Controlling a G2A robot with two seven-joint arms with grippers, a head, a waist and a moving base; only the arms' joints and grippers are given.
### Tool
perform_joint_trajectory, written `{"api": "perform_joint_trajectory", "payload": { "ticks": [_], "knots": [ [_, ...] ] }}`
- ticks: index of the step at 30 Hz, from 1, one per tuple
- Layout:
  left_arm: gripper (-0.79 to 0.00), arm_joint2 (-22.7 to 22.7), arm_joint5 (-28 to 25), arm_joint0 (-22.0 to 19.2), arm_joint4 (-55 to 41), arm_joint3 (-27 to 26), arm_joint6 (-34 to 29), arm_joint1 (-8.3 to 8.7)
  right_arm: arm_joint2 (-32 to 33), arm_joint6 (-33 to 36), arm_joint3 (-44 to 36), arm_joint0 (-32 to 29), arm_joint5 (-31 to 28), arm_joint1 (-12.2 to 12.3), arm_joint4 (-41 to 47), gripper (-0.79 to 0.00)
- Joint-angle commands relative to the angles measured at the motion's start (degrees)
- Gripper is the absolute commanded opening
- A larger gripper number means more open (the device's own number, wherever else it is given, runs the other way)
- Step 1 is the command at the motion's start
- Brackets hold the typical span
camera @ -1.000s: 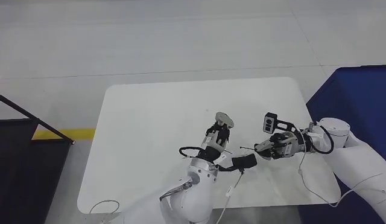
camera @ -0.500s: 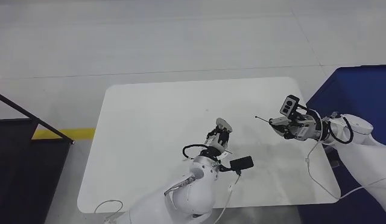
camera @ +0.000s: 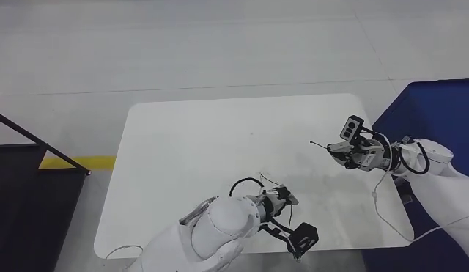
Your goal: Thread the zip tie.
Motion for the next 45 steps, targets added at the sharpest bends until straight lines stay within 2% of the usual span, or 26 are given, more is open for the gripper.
{"api": "perform_joint_trajectory", "payload": {
  "ticks": [1, 4, 5, 7, 9, 10, 13, 17, 19, 25, 26, 28, 32, 35, 38, 42, 45],
  "knots": [
    [-0.785, 0.1, -0.1, 0.0, 0.8, 0.1, 0.0, 0.01, 0.0, 0.0, 0.0, 0.0, 0.0, 0.0, 0.0, -0.785],
    [-0.785, 0.1, -0.1, 0.0, 0.8, 0.1, 0.0, 0.01, 0.0, 0.0, 0.0, 0.0, 0.0, 0.0, 0.0, -0.785],
    [-0.785, -0.7, 1.3, 0.9, -0.9, 0.9, 0.4, -0.01, 0.0, 0.0, 0.0, 0.0, 0.0, 0.0, 0.0, -0.785],
    [-0.785, -3.9, -1.0, 2.2, -11.1, 4.1, 4.5, -0.25, 0.0, 0.0, 0.0, 0.0, 0.0, 0.0, 0.0, -0.785],
    [-0.785, -7.7, -1.3, 3.1, -22.1, 7.7, 4.8, -0.74, 0.0, 0.0, 0.0, 0.0, 0.0, 0.0, 0.0, -0.785],
    [-0.785, -7.6, -1.3, 3.1, -27.9, 10.0, 4.2, -0.91, 0.0, 0.0, 0.0, 0.0, 0.0, 0.0, 0.0, -0.785],
    [-0.785, -6.8, -1.3, 1.3, -41.9, 12.4, -3.6, -1.24, 0.0, 0.0, 0.0, 0.0, 0.0, 0.0, 0.0, -0.785],
    [-0.785, -5.3, -1.3, -0.4, -56.9, 11.4, -17.0, -1.31, 0.0, 0.0, 0.0, 0.0, 0.0, 0.0, 0.0, -0.785],
    [-0.785, -6.3, -0.5, -0.5, -64.8, 10.7, -20.7, -1.51, 0.0, 0.0, 0.0, 0.0, 0.0, 0.0, 0.0, -0.785],
    [-0.785, -6.4, -0.3, -0.7, -66.2, 10.2, -20.7, -1.56, 0.0, 0.0, 0.0, 0.0, 0.0, 0.0, 0.0, -0.785],
    [-0.785, -6.5, 1.3, 0.0, -66.0, 11.2, -21.6, -1.5, 0.0, 0.0, 0.0, 0.0, 0.0, 0.0, 0.0, -0.785],
    [-0.785, -7.0, 6.5, 0.2, -61.3, 10.4, -28.5, -1.26, 0.0, 0.0, 0.0, 0.0, 0.0, 0.0, 0.0, -0.785],
    [-0.785, -9.4, 6.1, 2.6, -62.4, 8.0, -44.3, -0.07, 0.0, 0.0, 0.0, 0.0, 0.0, 0.0, 0.0, -0.785],
    [-0.785, -8.1, 11.4, 4.7, -61.1, 6.6, -51.8, 1.68, 0.0, 0.0, 0.0, 0.0, 0.0, 0.0, 0.0, -0.785],
    [-0.785, -6.6, 16.3, 5.3, -65.2, 3.7, -56.7, 4.01, 0.0, 0.0, 0.0, 0.0, 0.0, 0.0, 0.0, -0.785],
    [-0.785, -5.6, 22.9, 2.6, -72.3, 1.8, -63.4, 7.05, 0.0, 0.0, 0.0, 0.0, 0.0, 0.0, 0.0, -0.785],
    [-0.785, -3.8, 26.6, -0.3, -76.6, 1.0, -67.0, 8.68, 0.0, 0.0, 0.0, 0.0, 0.0, 0.0, 0.0, -0.785]
  ]
}}
